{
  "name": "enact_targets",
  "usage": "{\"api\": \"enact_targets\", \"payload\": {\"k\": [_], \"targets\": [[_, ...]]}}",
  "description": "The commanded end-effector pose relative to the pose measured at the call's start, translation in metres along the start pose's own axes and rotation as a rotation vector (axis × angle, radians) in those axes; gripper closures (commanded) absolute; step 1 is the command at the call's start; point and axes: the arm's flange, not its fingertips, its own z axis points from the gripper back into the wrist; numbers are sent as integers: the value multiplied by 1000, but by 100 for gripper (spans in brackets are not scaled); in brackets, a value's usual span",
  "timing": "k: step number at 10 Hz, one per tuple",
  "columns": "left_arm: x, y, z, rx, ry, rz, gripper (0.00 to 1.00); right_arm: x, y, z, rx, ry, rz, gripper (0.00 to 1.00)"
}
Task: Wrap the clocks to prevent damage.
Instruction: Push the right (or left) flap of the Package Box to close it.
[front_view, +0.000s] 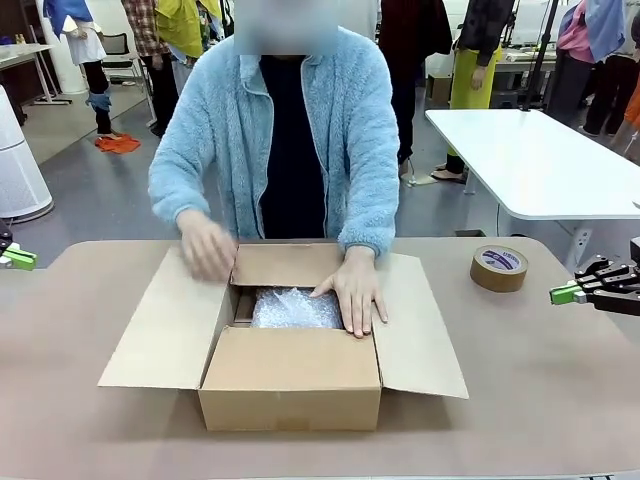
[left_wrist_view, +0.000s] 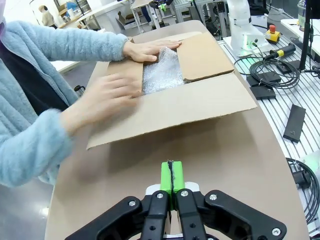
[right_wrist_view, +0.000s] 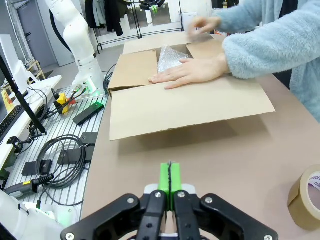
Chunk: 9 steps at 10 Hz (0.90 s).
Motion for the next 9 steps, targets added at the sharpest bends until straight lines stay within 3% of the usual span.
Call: {"api": "enact_targets", "payload": {"k": [1, 6, 9], "targets": [[1, 1, 0, 8, 4, -5, 100, -1, 0, 0, 2, -8, -1, 99], [0, 0, 0, 0, 0, 0, 100, -1, 0, 0, 2, -8, -1, 99], [-48, 15, -52, 26, 54, -45, 100, -1, 0, 0, 2, -8, -1, 99]]}}
